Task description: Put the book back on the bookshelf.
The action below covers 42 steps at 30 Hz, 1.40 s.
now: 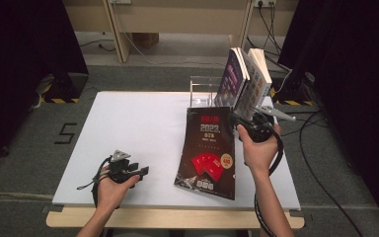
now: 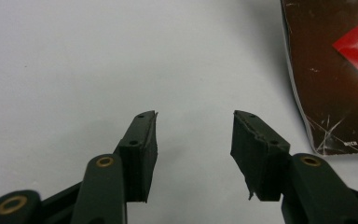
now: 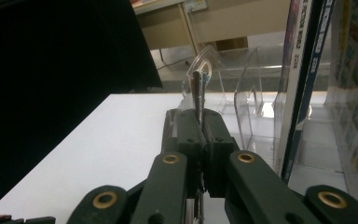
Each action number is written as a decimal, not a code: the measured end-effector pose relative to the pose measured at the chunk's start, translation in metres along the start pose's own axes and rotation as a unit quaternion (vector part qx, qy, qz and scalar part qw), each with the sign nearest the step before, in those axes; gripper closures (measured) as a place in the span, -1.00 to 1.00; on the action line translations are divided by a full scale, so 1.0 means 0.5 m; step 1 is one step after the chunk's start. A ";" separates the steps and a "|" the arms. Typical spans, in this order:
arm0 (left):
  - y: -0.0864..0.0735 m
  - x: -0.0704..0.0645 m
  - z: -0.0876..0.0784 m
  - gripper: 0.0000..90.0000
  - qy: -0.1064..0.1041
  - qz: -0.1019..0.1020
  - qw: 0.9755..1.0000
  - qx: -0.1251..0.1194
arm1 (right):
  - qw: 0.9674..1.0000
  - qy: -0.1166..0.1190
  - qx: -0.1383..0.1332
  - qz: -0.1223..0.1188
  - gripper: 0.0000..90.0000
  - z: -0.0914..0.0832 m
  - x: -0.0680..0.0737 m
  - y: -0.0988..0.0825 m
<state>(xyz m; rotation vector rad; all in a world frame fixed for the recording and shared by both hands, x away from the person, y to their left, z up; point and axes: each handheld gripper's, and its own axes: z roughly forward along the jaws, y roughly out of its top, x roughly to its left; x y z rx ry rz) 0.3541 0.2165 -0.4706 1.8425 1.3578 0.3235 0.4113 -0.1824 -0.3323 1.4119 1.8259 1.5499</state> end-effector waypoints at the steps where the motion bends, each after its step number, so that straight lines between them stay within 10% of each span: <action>1: 0.000 0.000 0.000 0.11 0.000 0.000 1.000 0.000 | 1.000 0.000 -0.001 0.001 0.95 -0.001 0.002 0.001; 42: -0.008 0.004 0.009 0.11 -0.002 -0.002 1.000 0.011 | 0.997 -0.002 -0.067 -0.023 0.95 0.017 0.035 0.084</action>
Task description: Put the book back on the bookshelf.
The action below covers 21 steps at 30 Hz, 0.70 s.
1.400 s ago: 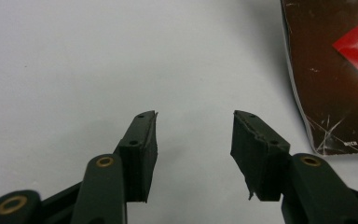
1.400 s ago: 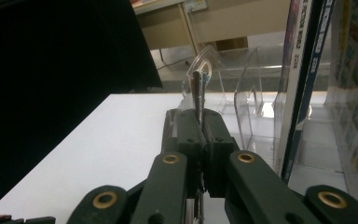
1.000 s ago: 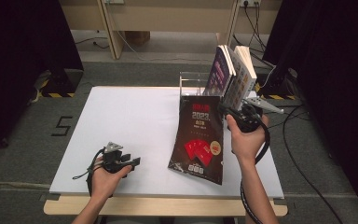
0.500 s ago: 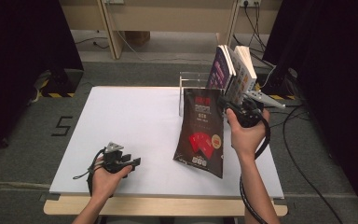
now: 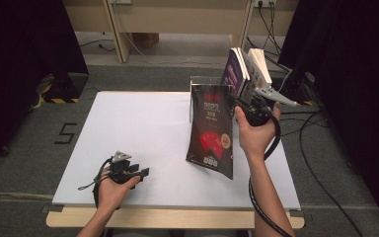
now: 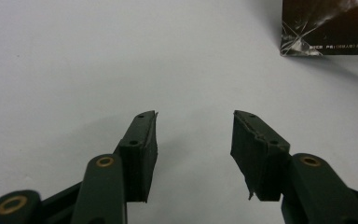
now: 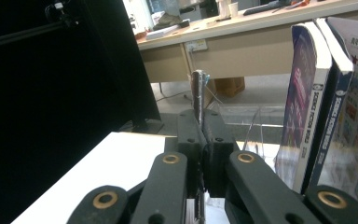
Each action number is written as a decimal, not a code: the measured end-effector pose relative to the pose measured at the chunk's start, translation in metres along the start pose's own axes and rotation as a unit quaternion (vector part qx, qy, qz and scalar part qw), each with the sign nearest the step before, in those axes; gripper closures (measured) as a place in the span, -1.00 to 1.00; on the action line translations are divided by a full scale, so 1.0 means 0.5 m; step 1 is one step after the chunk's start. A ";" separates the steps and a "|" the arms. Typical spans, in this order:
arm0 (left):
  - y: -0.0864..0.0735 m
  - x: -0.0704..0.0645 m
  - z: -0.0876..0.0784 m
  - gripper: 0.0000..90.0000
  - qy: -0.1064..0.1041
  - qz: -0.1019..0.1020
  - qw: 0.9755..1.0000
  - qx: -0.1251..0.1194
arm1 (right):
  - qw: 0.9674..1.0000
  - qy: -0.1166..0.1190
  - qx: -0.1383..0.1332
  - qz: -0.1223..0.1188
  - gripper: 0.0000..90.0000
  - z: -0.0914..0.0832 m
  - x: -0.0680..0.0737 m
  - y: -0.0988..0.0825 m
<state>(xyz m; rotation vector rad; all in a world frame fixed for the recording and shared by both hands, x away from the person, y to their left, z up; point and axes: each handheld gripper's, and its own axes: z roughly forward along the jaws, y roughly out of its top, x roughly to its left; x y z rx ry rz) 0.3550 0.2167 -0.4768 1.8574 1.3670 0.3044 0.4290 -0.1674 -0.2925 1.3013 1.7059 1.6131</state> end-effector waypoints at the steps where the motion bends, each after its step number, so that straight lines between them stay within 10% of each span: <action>1: 0.000 0.001 -0.001 0.11 0.000 0.001 1.000 0.002 | 1.000 -0.001 0.000 0.000 0.95 0.002 0.000 0.001; 21: -0.001 0.001 0.001 0.11 0.000 -0.002 1.000 0.001 | 1.000 -0.009 -0.025 -0.001 0.95 0.027 0.000 0.032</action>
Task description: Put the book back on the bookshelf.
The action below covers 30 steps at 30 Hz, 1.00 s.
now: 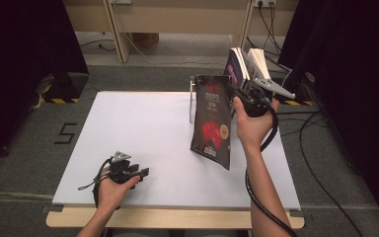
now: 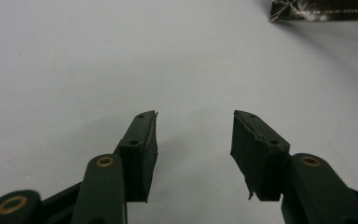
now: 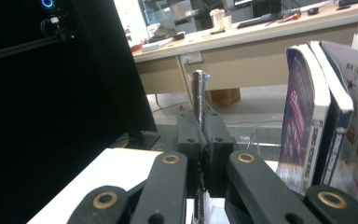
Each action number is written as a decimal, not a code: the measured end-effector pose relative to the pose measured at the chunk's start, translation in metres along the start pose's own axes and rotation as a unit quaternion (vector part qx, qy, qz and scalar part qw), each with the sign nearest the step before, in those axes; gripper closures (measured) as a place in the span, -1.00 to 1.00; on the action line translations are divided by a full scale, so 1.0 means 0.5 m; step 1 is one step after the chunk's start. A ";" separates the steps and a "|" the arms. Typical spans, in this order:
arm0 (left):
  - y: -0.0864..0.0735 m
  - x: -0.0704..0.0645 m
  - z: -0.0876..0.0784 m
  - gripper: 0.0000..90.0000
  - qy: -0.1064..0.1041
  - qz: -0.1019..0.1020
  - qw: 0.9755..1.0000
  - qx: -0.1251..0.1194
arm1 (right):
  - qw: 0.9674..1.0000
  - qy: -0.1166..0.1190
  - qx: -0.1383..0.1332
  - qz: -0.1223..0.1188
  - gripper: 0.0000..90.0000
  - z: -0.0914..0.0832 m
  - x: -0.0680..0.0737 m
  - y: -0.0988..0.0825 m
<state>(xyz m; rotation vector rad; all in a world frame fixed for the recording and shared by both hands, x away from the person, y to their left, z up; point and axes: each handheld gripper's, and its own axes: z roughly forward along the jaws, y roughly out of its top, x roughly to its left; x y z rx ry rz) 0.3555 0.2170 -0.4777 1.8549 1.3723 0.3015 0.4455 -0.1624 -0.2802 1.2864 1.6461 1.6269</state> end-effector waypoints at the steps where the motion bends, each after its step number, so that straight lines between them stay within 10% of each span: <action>1: 0.000 0.000 0.000 0.11 0.000 0.000 1.000 0.000 | 1.000 -0.002 -0.001 -0.002 0.95 0.002 0.001 0.002; 30: -0.006 0.007 0.004 0.11 0.001 -0.006 1.000 -0.004 | 0.999 -0.023 -0.033 -0.021 0.95 0.074 0.007 0.046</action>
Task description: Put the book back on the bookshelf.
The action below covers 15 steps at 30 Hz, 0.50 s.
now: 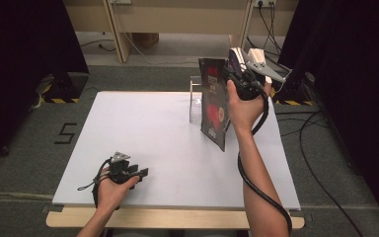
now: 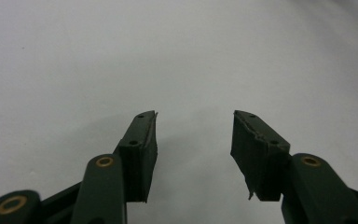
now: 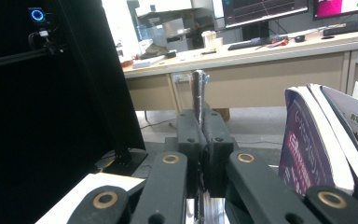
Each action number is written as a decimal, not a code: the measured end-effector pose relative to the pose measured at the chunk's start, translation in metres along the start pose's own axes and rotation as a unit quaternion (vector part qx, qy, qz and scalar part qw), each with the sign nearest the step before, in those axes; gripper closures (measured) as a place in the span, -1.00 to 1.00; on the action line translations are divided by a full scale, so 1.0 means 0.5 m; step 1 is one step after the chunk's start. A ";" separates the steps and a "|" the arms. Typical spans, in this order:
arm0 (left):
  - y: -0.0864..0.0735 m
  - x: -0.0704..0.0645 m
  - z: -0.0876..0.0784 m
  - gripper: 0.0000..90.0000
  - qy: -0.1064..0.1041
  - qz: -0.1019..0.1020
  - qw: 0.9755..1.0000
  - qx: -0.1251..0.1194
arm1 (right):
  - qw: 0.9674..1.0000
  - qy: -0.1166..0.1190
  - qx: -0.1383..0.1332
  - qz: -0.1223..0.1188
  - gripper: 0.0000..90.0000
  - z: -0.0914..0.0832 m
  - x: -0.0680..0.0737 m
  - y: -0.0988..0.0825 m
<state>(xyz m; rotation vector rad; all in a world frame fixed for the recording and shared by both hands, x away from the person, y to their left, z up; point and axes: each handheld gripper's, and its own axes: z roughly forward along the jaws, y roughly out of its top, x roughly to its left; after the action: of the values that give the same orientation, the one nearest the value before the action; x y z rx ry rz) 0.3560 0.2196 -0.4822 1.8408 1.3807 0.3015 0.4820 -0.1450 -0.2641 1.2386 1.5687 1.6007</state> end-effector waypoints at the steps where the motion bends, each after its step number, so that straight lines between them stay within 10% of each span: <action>1: -0.001 0.000 0.000 0.11 -0.001 -0.001 1.000 0.001 | 1.000 -0.001 0.001 0.001 0.95 0.002 0.001 0.001; 15: -0.002 0.001 0.000 0.11 -0.001 0.000 1.000 0.001 | 1.000 -0.006 -0.004 -0.001 0.95 0.038 0.006 0.009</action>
<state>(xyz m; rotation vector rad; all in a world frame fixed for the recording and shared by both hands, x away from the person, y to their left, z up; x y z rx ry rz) 0.3556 0.2199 -0.4832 1.8421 1.3813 0.2977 0.4985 -0.1346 -0.2614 1.2409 1.5546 1.5936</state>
